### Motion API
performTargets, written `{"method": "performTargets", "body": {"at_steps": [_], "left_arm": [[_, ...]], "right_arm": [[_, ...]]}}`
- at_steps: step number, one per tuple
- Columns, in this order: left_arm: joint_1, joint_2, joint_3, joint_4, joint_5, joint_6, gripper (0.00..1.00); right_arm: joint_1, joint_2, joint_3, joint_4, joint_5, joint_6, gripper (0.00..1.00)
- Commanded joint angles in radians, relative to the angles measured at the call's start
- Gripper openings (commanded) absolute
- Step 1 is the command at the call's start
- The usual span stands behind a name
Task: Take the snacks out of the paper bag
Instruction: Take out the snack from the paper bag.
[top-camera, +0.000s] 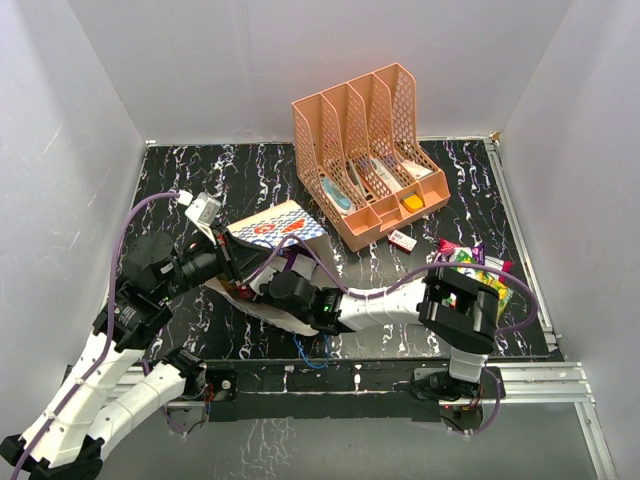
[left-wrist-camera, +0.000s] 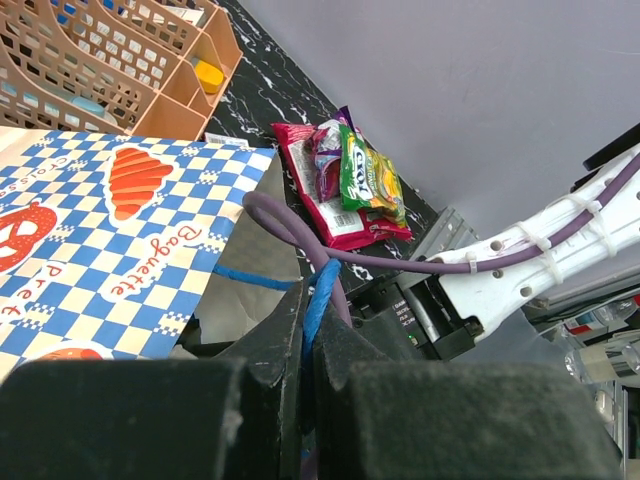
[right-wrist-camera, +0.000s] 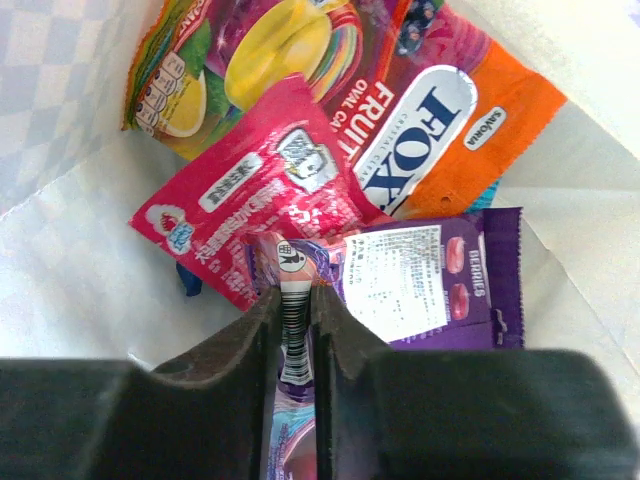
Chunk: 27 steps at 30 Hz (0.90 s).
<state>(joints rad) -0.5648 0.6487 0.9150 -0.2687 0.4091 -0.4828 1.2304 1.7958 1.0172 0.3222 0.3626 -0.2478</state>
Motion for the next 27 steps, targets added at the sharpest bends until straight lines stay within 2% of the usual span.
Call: {"method": "performTargets", "body": {"at_steps": [1,3,12,19,27], "left_arm": [[-0.008,-0.009,-0.004,0.020,0.048,-0.004,0.00],[-0.008,-0.006,-0.006,0.019,0.050,-0.002,0.00],[-0.007,-0.014,-0.008,0.005,-0.008,0.004,0.00],[-0.008,-0.009,-0.008,0.008,-0.074,0.004,0.00],[-0.007,0.003,-0.009,0.009,-0.098,0.006,0.00]], "right_arm": [[-0.006,-0.101,-0.014,0.077,0.046,0.041,0.11],[-0.006,-0.126,-0.023,0.089,0.051,0.053,0.08],[-0.006,-0.293,-0.111,0.124,0.021,0.109,0.08],[-0.023,-0.443,-0.179,0.131,-0.071,0.274,0.08],[-0.038,-0.586,-0.196,0.079,-0.094,0.424,0.08]]}}
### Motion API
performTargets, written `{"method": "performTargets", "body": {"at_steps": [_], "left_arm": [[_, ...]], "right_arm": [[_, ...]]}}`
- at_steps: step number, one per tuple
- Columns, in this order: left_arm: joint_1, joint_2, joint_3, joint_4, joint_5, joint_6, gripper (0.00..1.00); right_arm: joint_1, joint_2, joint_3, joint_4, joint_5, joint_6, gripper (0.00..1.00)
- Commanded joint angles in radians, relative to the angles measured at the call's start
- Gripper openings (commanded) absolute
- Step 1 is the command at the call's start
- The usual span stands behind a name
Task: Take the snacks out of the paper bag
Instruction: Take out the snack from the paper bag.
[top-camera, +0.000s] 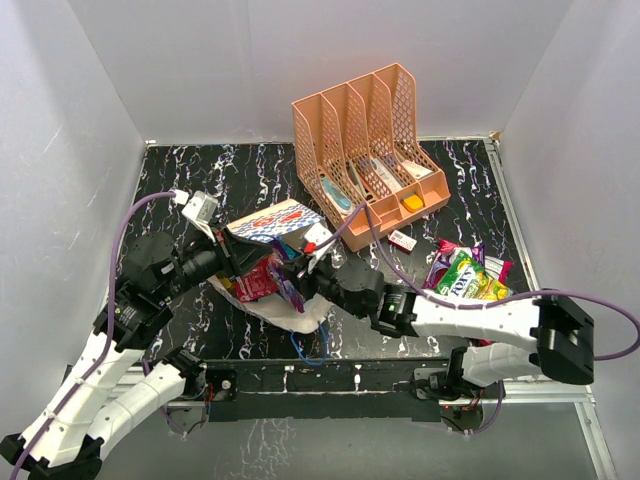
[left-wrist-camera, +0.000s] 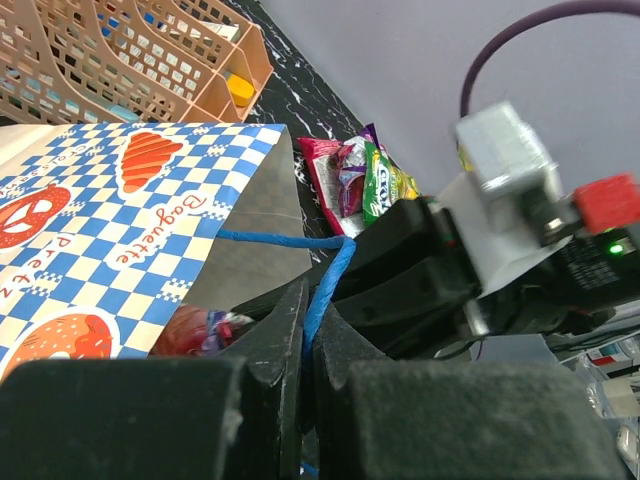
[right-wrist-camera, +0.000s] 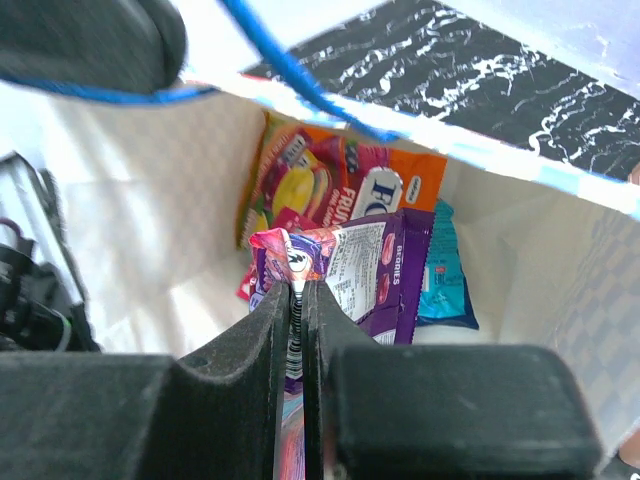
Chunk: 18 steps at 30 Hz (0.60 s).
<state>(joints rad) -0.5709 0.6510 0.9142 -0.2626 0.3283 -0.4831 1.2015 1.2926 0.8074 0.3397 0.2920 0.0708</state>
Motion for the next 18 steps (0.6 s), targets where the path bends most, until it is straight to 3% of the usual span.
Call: {"method": "performTargets", "body": {"at_steps": [1,6,18], "left_arm": [[-0.001,0.002,-0.006,0.002,-0.022,0.008,0.00],[-0.002,0.010,-0.006,0.000,-0.072,0.011,0.00],[0.000,0.042,-0.014,0.000,-0.143,0.036,0.00]], "right_arm": [[-0.010,-0.095,0.013,0.049,-0.029,0.117,0.08],[-0.009,-0.199,0.053,-0.119,-0.019,0.202,0.08],[-0.010,-0.507,0.312,-0.783,0.157,0.341,0.08]]}}
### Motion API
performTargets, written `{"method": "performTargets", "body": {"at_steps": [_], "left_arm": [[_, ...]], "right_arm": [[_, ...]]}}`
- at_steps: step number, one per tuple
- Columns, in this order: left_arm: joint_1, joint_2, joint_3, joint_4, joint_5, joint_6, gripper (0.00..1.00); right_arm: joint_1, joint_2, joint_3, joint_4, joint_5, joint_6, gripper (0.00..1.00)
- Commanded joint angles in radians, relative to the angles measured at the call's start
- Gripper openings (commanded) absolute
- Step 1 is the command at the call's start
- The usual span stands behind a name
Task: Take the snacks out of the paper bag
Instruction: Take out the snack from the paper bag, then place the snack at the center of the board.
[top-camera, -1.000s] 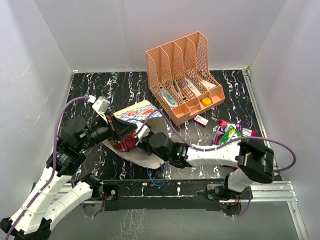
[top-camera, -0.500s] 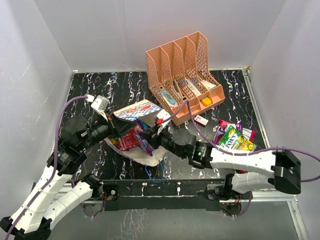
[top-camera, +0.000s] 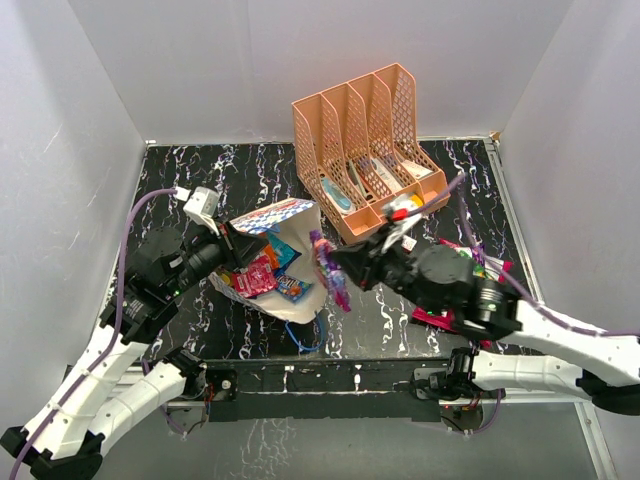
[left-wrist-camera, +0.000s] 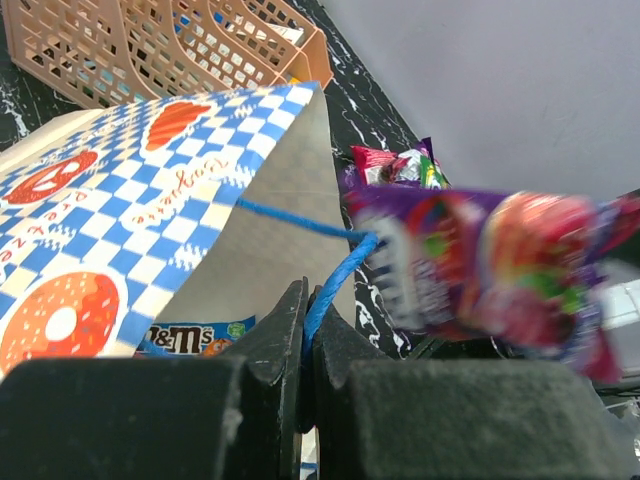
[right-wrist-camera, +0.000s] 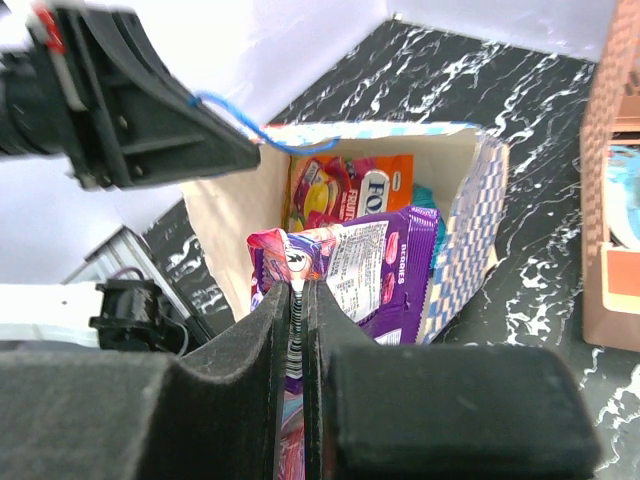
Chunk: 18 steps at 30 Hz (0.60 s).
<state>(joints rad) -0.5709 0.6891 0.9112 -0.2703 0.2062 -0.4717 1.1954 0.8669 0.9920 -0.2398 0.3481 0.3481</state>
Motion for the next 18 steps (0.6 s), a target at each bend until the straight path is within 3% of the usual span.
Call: {"method": "performTargets", "body": {"at_steps": [1,5,12,18], "left_arm": [[-0.001,0.006,-0.006,0.007,-0.021,0.028,0.00],[-0.002,0.017,0.012,0.000,-0.031,0.038,0.00],[-0.002,0.045,0.033,0.003,-0.025,0.045,0.00],[0.000,0.061,0.039,0.009,-0.011,0.044,0.00]], "right_arm": [[-0.003,-0.097,0.144,-0.271,0.130,0.078,0.08],[-0.003,-0.130,0.198,-0.460,0.262,0.148,0.08],[-0.003,-0.052,0.191,-0.772,0.481,0.398,0.08],[-0.003,0.020,0.108,-0.799,0.529,0.515,0.08]]}}
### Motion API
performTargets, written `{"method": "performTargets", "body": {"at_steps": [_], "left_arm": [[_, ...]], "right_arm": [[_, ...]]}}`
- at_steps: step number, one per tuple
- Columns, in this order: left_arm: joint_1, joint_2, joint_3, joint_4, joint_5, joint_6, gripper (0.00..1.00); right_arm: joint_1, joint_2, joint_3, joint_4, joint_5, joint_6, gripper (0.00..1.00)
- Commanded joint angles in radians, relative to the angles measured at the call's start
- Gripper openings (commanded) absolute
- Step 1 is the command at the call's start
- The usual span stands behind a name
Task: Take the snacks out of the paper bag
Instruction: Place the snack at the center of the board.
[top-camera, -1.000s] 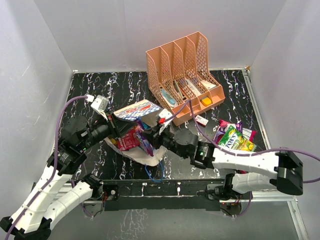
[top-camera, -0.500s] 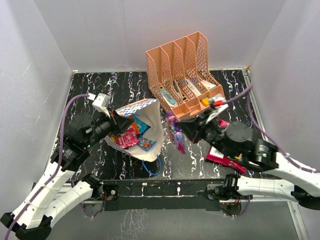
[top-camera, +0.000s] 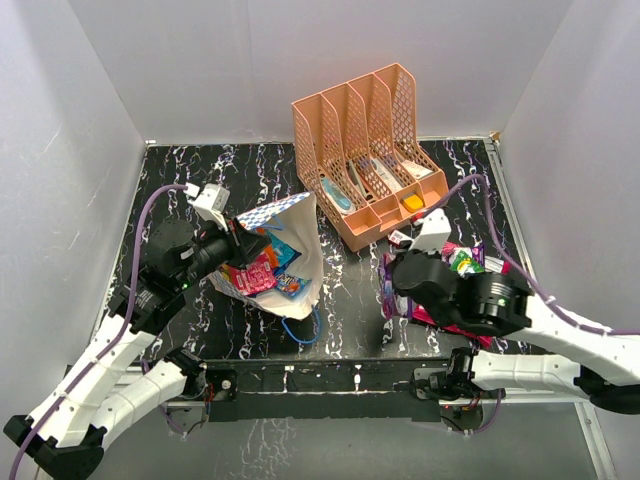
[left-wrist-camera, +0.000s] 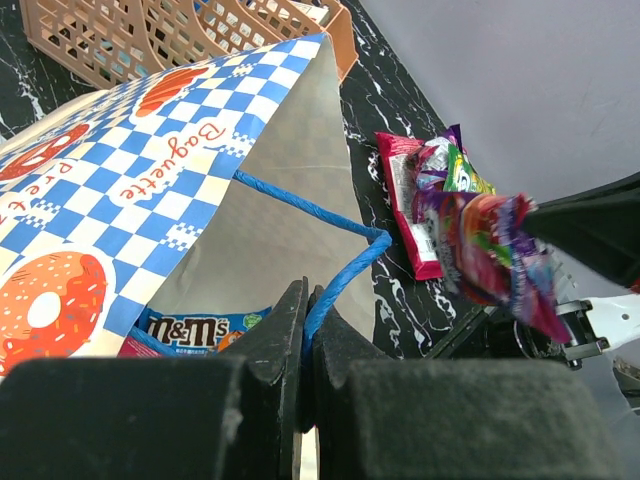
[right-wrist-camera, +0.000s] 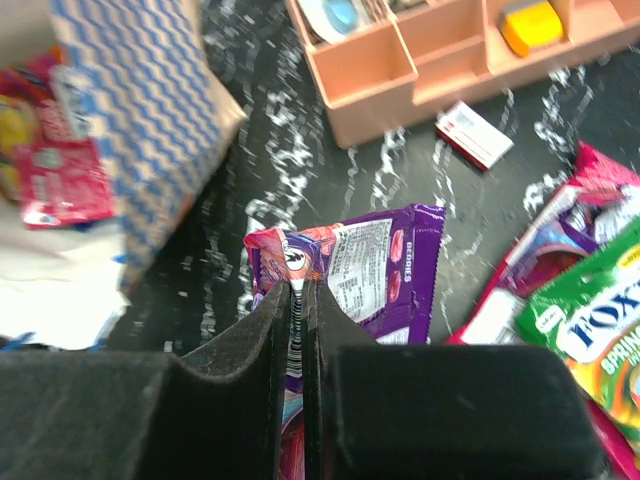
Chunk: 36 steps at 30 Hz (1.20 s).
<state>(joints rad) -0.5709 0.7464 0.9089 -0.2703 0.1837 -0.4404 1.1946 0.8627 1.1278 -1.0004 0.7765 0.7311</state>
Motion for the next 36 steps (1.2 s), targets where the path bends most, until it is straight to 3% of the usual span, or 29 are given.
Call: {"method": "performTargets", "body": {"at_steps": [1,9,19,26,29,33,36], "left_arm": [[-0.002,0.005,0.042,0.009,0.014,0.012,0.00],[0.000,0.011,0.050,0.000,0.021,0.015,0.00],[-0.001,0.007,0.062,-0.014,0.033,0.017,0.00],[-0.002,-0.024,0.040,0.038,0.147,-0.019,0.00],[-0.001,-0.020,0.037,0.050,0.203,-0.018,0.00],[-0.001,-0.053,-0.051,0.129,0.295,-0.044,0.00],[-0.001,-0.084,-0.124,0.178,0.325,-0.069,0.00]], "right_arm": [[-0.003,0.044,-0.039,-0.038,0.103,0.141,0.08],[-0.036,0.240,-0.126,-0.043,0.068,0.206,0.08],[-0.119,0.445,-0.199,0.238,-0.023,0.049,0.08],[-0.121,0.565,-0.240,0.421,-0.134,0.014,0.09],[-0.130,0.587,-0.288,0.520,-0.189,-0.004,0.20],[-0.136,0.603,-0.273,0.508,-0.198,-0.020,0.29],[-0.136,0.552,-0.287,0.512,-0.208,-0.058,0.42]]}}
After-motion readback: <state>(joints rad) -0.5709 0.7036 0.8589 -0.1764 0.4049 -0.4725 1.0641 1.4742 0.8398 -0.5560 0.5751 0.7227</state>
